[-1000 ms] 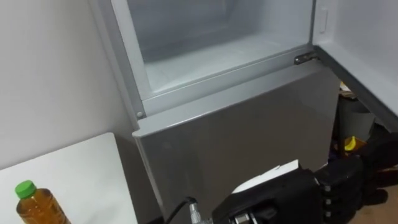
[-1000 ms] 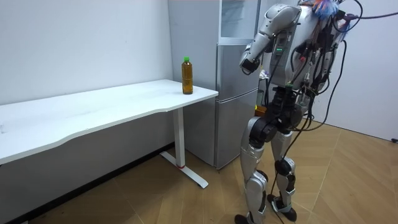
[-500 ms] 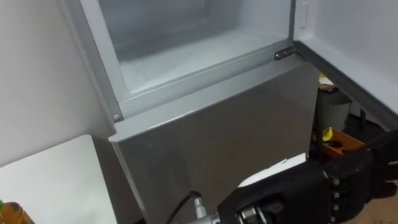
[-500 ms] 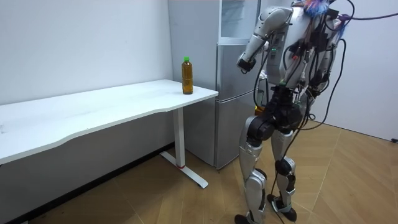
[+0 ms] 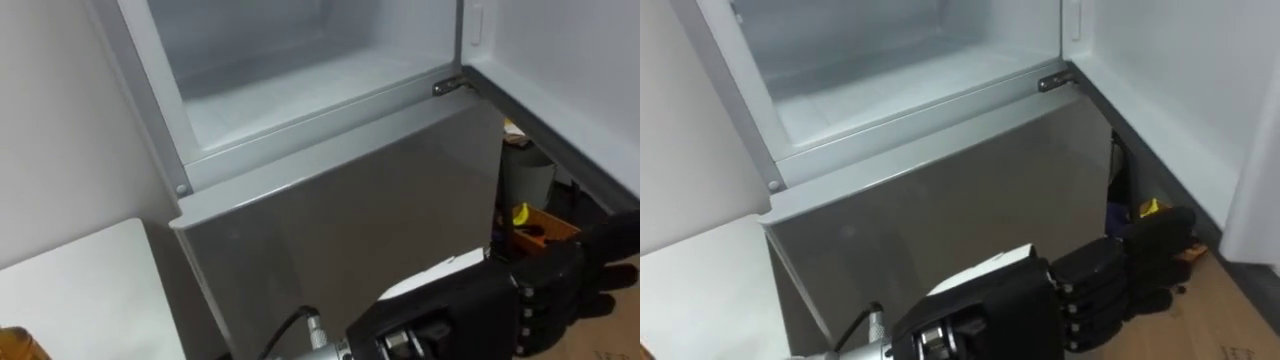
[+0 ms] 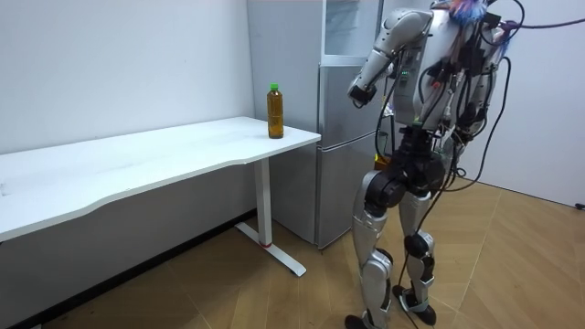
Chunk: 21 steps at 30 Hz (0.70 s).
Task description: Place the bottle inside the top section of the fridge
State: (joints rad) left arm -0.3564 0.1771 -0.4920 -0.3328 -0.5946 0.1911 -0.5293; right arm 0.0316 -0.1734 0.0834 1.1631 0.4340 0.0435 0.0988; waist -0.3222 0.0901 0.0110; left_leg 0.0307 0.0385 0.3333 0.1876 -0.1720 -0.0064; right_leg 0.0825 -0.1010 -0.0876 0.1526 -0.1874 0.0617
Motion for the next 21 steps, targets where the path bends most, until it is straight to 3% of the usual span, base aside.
{"op": "schedule_trajectory", "data": {
  "at_steps": [5, 11, 14, 16, 21],
  "targets": [
    [63, 234, 631, -144, -8, 0, 220, 0, 184, -5, -105, 11, 39, -15, -39, 0, 605, 0, 0, -14, -3, -173, 20, 5, 2, 71, 5, -174, -7, -5, -1, 12],
    [455, 401, 2319, -1204, 460, -3, 857, 0, 436, -57, -280, 1, -77, 3, -26, 0, 1501, -126, -20, -36, -39, -412, 39, 15, -4, 183, -18, -459, -26, -44, -3, 12],
    [558, 733, 3112, -1855, 627, -10, 1229, 0, 489, -54, -293, 78, -118, 2, -13, 0, 1920, -184, -34, -85, -83, -721, 97, 19, -11, 276, -25, -662, -23, -95, 4, 25],
    [743, 741, 3795, -2243, 880, -27, 1525, 0, 573, 3, -330, 114, -140, 5, 6, 0, 2156, -202, -47, -53, -114, -973, 99, 23, -18, 447, -39, -1041, -19, -100, 12, 31],
    [790, 646, 4948, -2457, 1163, -224, 2271, 0, 725, 106, -353, 119, -334, 5, 20, 0, 2665, -256, -89, -24, -142, -1229, 101, 28, -26, 620, -40, -1362, -9, -100, 13, 17]
  ]
}}
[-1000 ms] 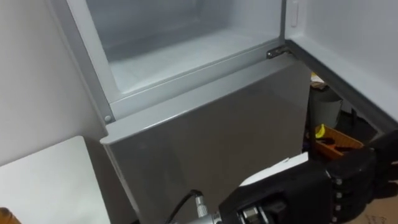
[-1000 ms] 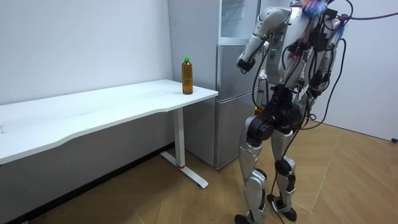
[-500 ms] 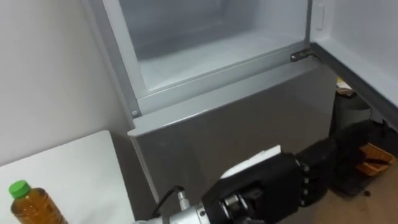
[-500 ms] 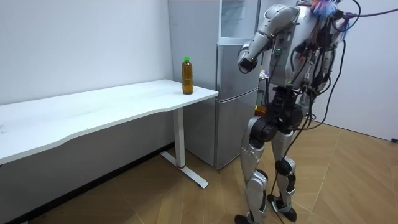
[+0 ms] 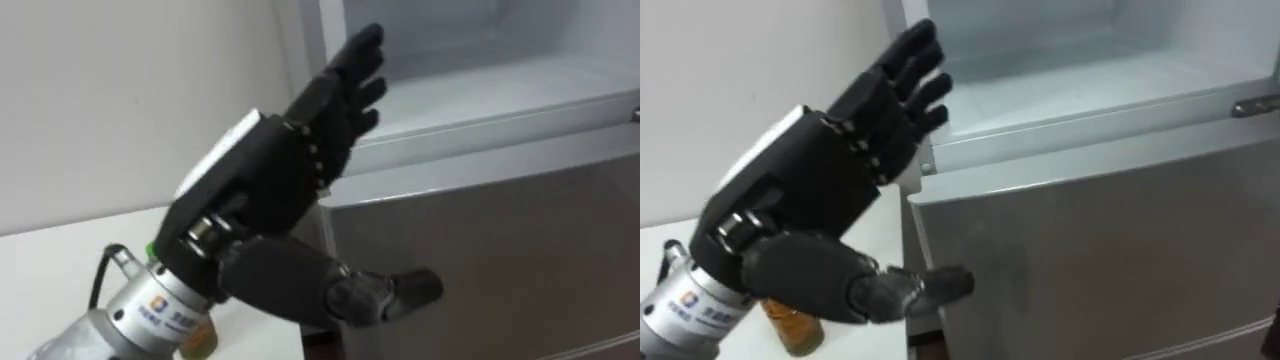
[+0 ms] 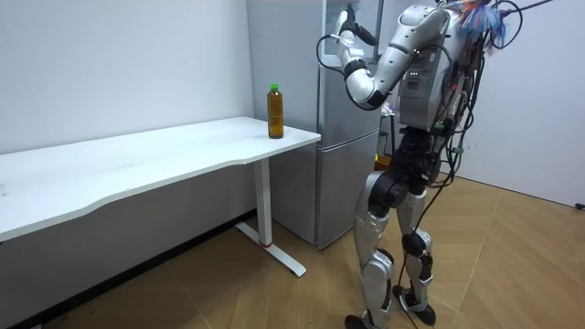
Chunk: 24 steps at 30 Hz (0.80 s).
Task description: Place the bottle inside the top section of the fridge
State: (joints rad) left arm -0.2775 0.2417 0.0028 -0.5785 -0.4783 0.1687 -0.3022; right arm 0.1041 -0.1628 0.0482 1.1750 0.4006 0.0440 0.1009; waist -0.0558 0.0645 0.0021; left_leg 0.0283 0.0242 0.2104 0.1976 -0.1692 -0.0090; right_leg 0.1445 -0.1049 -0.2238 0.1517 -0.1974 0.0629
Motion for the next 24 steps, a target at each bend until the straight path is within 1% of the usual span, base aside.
{"op": "schedule_trajectory", "data": {
  "at_steps": [1, 2, 3, 4, 5, 6, 8, 9, 10, 11, 12, 13, 14, 15, 16, 17, 18, 19, 20, 22, 23, 24],
  "targets": [
    [5, -31, 256, -97, 337, -32, 184, 0, 49, 26, -38, -1, -157, 0, 33, 0, 110, 2, -25, -7, 0, -7, 2, 3, -4, -3, 2, 3, -5, -1, 1, 10],
    [46, -37, 410, -153, 413, -55, 266, 0, 92, 27, -40, -6, -167, 3, 36, 0, 192, -10, -27, -7, 0, -9, -1, 4, -5, 0, 2, 5, -5, -1, 1, 0],
    [200, -45, 717, -324, 601, -89, 442, 0, 155, 26, -39, -98, -170, -2, 30, 0, 338, -24, -47, -9, 1, 7, 0, 4, -5, -9, 1, -1, -6, -1, 1, 0],
    [360, -60, 993, -419, 607, -211, 647, 0, 226, 29, -41, -98, -149, -5, 14, 0, 408, -23, -76, -12, 1, -1, 3, 5, -5, -1, 0, -21, -8, -1, 2, 0],
    [436, -86, 1160, -447, 610, -254, 714, 0, 305, 36, -57, -111, -148, -8, -6, 0, 460, -31, -89, -8, 1, -3, 4, 5, -5, 2, -1, -32, -7, -1, 2, 0],
    [548, -129, 1520, -498, 666, -291, 830, 0, 358, 70, -99, -166, -148, -39, -56, 0, 620, -38, -122, 4, 2, -15, 11, 7, -9, 18, 0, -46, -8, -1, 2, 5],
    [681, -141, 2017, -499, 1089, -489, 1132, 0, 431, 130, -187, -171, -156, -107, -174, 0, 664, -59, -110, 31, -7, -128, 46, 8, -9, 126, 0, -162, -10, -1, 1, 14],
    [800, -142, 2389, -499, 1414, -585, 1308, 0, 510, 177, -308, -170, -171, -120, -239, 0, 724, -54, -121, 23, -10, -217, 85, 8, -8, 163, 0, -278, 0, -1, 1, 14],
    [855, -141, 2768, -499, 1470, -605, 1495, 0, 559, 170, -343, -170, -175, -119, -293, 0, 869, -43, -132, 16, -9, -229, 99, 8, -8, 166, 1, -282, 0, -1, 1, 9],
    [867, -140, 2933, -497, 1461, -611, 1635, 0, 575, 164, -358, -164, -173, -117, -338, 0, 904, -41, -131, 12, -9, -241, 102, 8, -8, 168, 1, -284, -2, -1, 1, 6],
    [965, -140, 3278, -494, 1449, -688, 1865, 0, 596, 166, -470, -141, -176, -89, -358, 0, 971, -33, -128, -5, -15, -274, 111, 9, -6, 189, 1, -322, -1, -1, 2, 8],
    [1195, -143, 3565, -493, 1455, -828, 2098, 0, 602, 169, -528, -135, -177, -65, -358, 0, 1001, -19, -131, -4, -18, -327, 114, 11, -4, 212, 1, -363, -1, -3, 4, 9],
    [1324, -150, 3678, -491, 1456, -869, 2206, 0, 606, 168, -540, -136, -177, -52, -356, 0, 1014, -16, -128, -3, -19, -347, 116, 11, -3, 228, 1, -372, -5, -5, 7, 7],
    [1581, -156, 3871, -473, 1449, -882, 2389, 0, 648, 171, -606, -151, -195, 1, -354, 0, 1047, -17, -125, -2, -27, -390, 74, 14, -2, 244, 1, -382, -12, -17, 13, 3],
    [1937, -182, 4019, -442, 1448, -903, 2596, 0, 738, 182, -685, -235, -221, 6, -363, 0, 1155, -19, -122, 5, -48, -395, 72, 18, -2, 252, -12, -373, -14, -73, 0, 0],
    [2114, -225, 4086, -397, 1451, -925, 2688, 0, 766, 189, -710, -318, -222, 7, -370, 0, 1163, -29, -117, 7, -63, -395, 77, 18, -2, 256, -26, -373, -14, -120, -29, 4],
    [2527, -299, 4137, -142, 1595, -1085, 2899, 0, 861, 181, -707, -440, -171, 0, -378, 0, 1184, -31, -112, 16, -88, -449, 81, 34, -4, 291, -37, -404, -16, -169, -37, 11],
    [2984, -341, 4136, 197, 1660, -1139, 3062, 0, 882, 181, -697, -444, -80, 0, -379, 0, 1180, -33, -113, 21, -104, -516, 91, 49, -11, 317, -46, -481, -8, -197, -47, 15],
    [3224, -376, 4135, 350, 1644, -1136, 3149, 0, 913, 182, -695, -457, -33, -3, -378, 0, 1174, -41, -111, 18, -116, -556, 96, 73, -14, 320, -51, -525, -8, -201, -49, 20],
    [3948, -659, 4136, 1049, 1542, -1134, 3474, 0, 932, 181, -705, -478, 5, -7, -403, 0, 1174, -79, -72, -19, -154, -631, 73, 118, -17, 320, -68, -662, -14, -205, -51, 16],
    [4107, -749, 4137, 1266, 1542, -1135, 3592, 0, 945, 183, -705, -478, -2, -7, -436, 0, 1177, -92, -70, -23, -167, -675, 71, 118, -17, 321, -74, -681, -13, -210, -48, 9],
    [4359, -916, 4138, 1739, 1545, -1138, 3825, 0, 956, 189, -703, -477, 1, -6, -472, 0, 1175, -120, -55, -24, -194, -735, 64, 118, -16, 331, -89, -704, -10, -230, -30, 7]
  ]
}}
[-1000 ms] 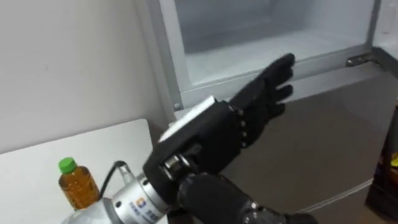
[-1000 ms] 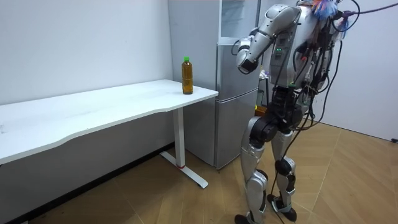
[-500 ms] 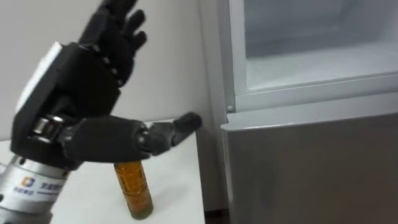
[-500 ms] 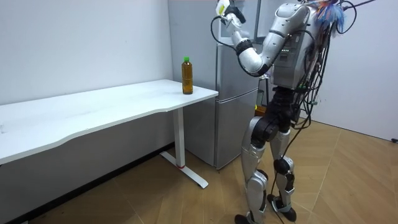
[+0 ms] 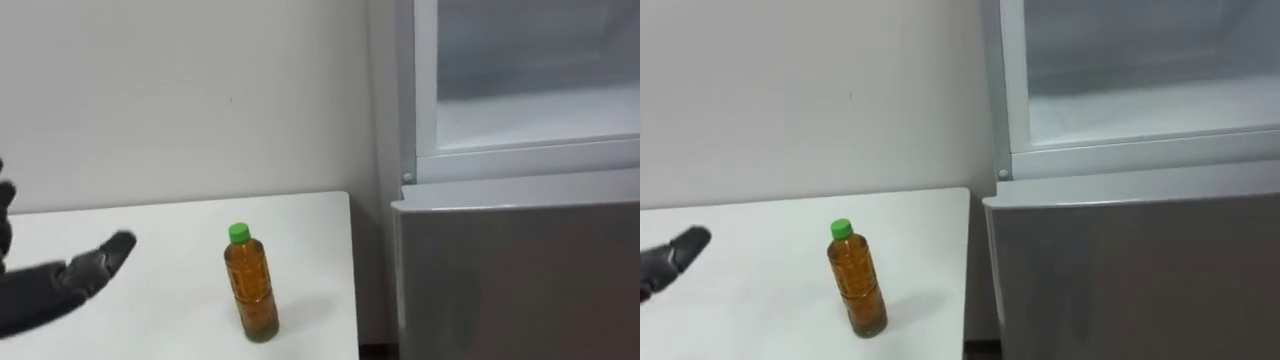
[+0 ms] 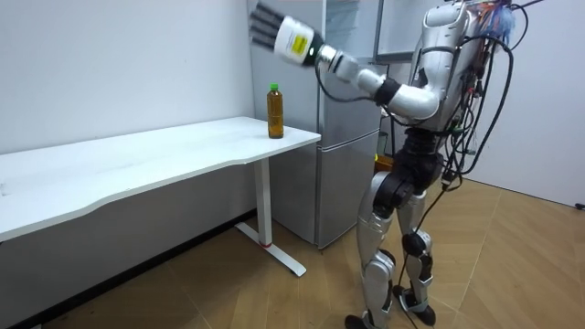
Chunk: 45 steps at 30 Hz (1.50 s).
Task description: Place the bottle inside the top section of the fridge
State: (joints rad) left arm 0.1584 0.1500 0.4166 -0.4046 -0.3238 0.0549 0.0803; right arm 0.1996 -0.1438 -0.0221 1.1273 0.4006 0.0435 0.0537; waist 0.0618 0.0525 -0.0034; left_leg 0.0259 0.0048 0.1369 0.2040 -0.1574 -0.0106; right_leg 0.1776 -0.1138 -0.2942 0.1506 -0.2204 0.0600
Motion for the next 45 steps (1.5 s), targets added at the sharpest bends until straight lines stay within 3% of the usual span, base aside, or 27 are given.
{"op": "schedule_trajectory", "data": {
  "at_steps": [2, 6, 11, 12, 17, 22, 25, 31, 38, 45],
  "targets": [
    [298, -153, 0, 608, -130, 11, 343, 0, 12, 11, 9, -55, 90, 8, 1, 0, 30, -87, 58, -7, -26, -15, -4, 0, 0, 13, -23, -38, -2, -25, 20, 5],
    [825, -157, 57, 1522, -744, -6, 1008, 0, 250, -17, -2, -483, 21, 1, 22, 0, 57, -250, 129, -36, -31, -33, -4, -10, 1, 2, -23, -57, -1, -34, 32, 1],
    [1043, -234, 28, 3376, -890, -93, 1547, 0, 303, -67, -114, -472, -133, 0, 79, 0, 74, -198, 91, -15, -22, -50, -17, -33, -9, 36, -7, -82, 19, -29, 30, 1],
    [1104, -203, -69, 4049, -881, -355, 1575, 0, 320, -84, -205, -417, -131, 5, 117, 0, 94, -155, 65, 37, -23, -37, -76, -33, -9, 61, -4, -67, 21, -29, 30, -4],
    [1446, -256, -429, 6772, -1400, -486, 1575, 0, 444, -130, -433, -426, -169, -34, 158, 0, 162, -69, 31, 188, -6, 5, -127, -38, -14, 164, -1, -69, 26, -29, 30, -2],
    [1723, -262, -1277, 9948, -1419, -822, 1426, 0, 452, -163, -692, -331, -401, -100, 401, 0, 95, -208, 41, 283, -22, -6, -84, -47, -5, 289, -14, -50, 18, -29, 30, 0],
    [1777, -286, -1514, 11162, -1353, -812, 1197, 0, 425, -158, -766, -331, -741, -99, 465, 0, 24, -369, 83, 216, 2, -13, -11, -62, -7, 276, 0, -53, 13, -28, 28, 0],
    [1659, -276, -2180, 13466, -1307, -775, 838, 0, 336, -190, -788, -79, -757, -204, 369, 0, -140, -352, 74, 231, 2, 20, 17, -116, 12, 279, -8, 50, 29, -13, 24, -4],
    [1597, -287, -3078, 14436, -924, -610, 582, 0, 176, -160, -757, 44, -868, -288, 219, 0, -396, -349, 56, 186, 36, 213, 13, -115, 12, 125, -9, 185, 66, -7, 17, -6],
    [1214, -266, -3593, 14458, 383, -598, 185, 0, -52, -75, -364, 93, -929, -392, 216, 0, -614, -579, 51, 281, 36, 382, -83, -122, 15, 132, -13, 369, 32, -6, 19, -7]
  ]
}}
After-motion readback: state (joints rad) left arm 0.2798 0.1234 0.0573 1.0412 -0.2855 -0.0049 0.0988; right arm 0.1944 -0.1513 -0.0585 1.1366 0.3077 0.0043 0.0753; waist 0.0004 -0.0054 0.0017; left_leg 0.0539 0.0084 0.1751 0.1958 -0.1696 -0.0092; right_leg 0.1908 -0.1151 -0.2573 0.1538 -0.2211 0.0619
